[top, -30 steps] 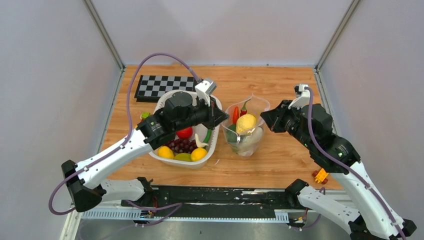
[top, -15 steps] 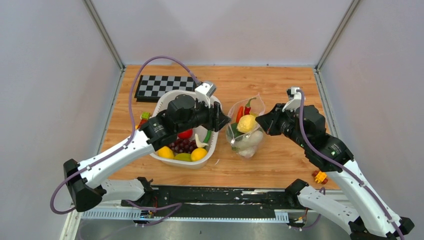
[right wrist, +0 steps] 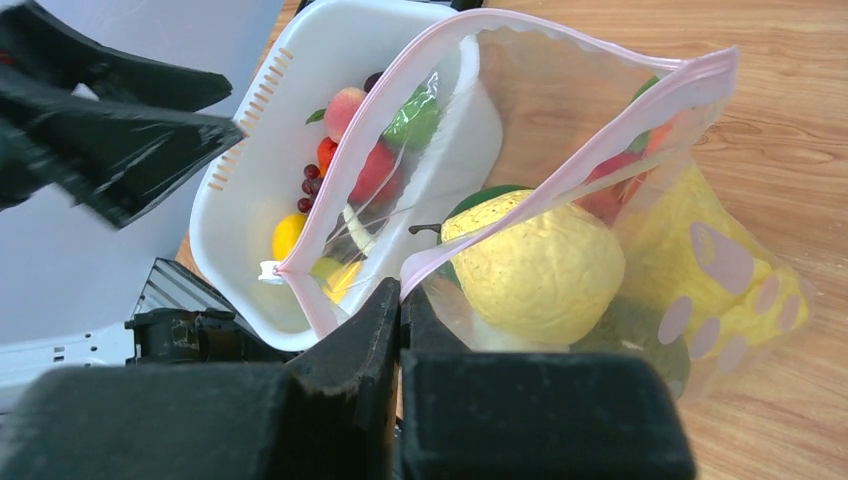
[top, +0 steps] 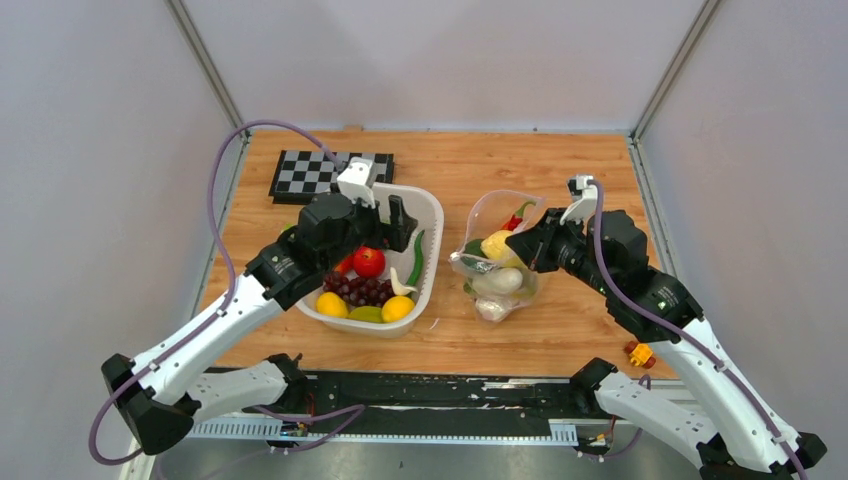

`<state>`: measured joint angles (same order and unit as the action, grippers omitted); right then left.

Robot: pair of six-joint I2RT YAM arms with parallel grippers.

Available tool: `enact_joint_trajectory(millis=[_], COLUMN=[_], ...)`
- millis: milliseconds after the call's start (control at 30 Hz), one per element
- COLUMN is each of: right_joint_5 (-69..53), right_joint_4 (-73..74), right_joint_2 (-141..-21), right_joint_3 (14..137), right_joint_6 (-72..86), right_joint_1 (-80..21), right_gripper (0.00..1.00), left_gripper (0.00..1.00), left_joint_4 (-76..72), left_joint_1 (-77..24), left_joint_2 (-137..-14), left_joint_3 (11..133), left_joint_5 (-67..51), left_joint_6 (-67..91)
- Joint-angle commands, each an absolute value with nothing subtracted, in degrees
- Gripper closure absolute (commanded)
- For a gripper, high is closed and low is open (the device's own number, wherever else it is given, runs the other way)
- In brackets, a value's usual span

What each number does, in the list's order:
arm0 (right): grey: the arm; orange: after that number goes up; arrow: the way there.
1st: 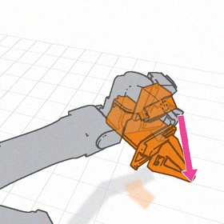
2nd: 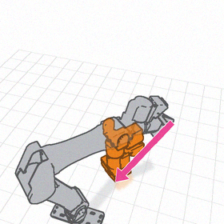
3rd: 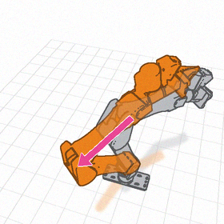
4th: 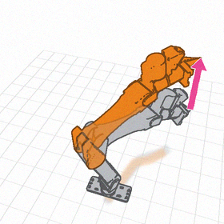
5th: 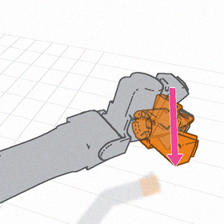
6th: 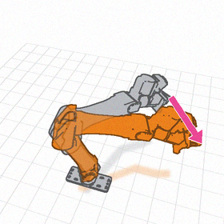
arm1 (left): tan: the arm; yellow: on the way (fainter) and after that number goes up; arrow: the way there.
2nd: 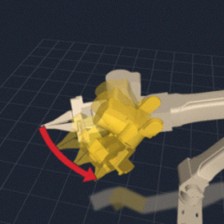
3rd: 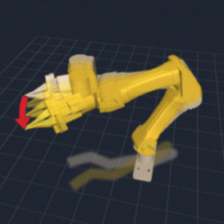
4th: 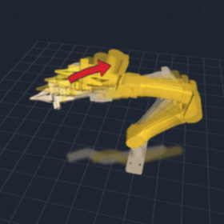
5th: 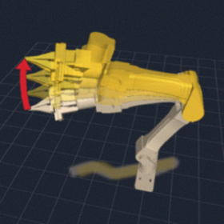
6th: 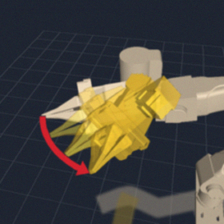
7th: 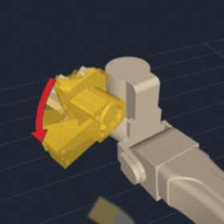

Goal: Place the food in the zip-top bag and seal the zipper
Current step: Pick up the fake fruit from the bin.

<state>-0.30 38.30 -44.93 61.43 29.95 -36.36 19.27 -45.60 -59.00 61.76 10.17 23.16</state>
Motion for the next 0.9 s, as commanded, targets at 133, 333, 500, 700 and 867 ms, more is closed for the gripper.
enact_joint_trajectory(millis=[133,333,500,700,867], right_joint_5=[-1.6,-1.5,-1.6,-1.9,-1.1], right_joint_4=[34.8,34.8,34.4,34.7,35.1], right_joint_2=[-45.1,-45.1,-45.1,-44.8,-43.9], right_joint_3=[62.1,62.0,61.7,61.6,61.5], right_joint_6=[29.9,29.7,29.8,29.8,29.9], right_joint_1=[-36.4,-36.4,-36.4,-36.4,-36.4], right_gripper=[1.00,1.00,1.00,1.00,0.99], left_gripper=[0.00,0.00,0.00,0.00,0.06], left_joint_4=[22.3,21.8,19.8,19.1,18.9], left_joint_1=[-35.0,-32.1,-32.1,-32.1,-32.1], left_joint_2=[-61.1,-67.8,-72.2,-78.8,-82.0], left_joint_3=[51.0,47.8,46.6,46.9,47.2], left_joint_5=[16.7,13.8,14.5,14.7,15.6], left_joint_6=[25.9,27.5,27.8,28.8,29.0])
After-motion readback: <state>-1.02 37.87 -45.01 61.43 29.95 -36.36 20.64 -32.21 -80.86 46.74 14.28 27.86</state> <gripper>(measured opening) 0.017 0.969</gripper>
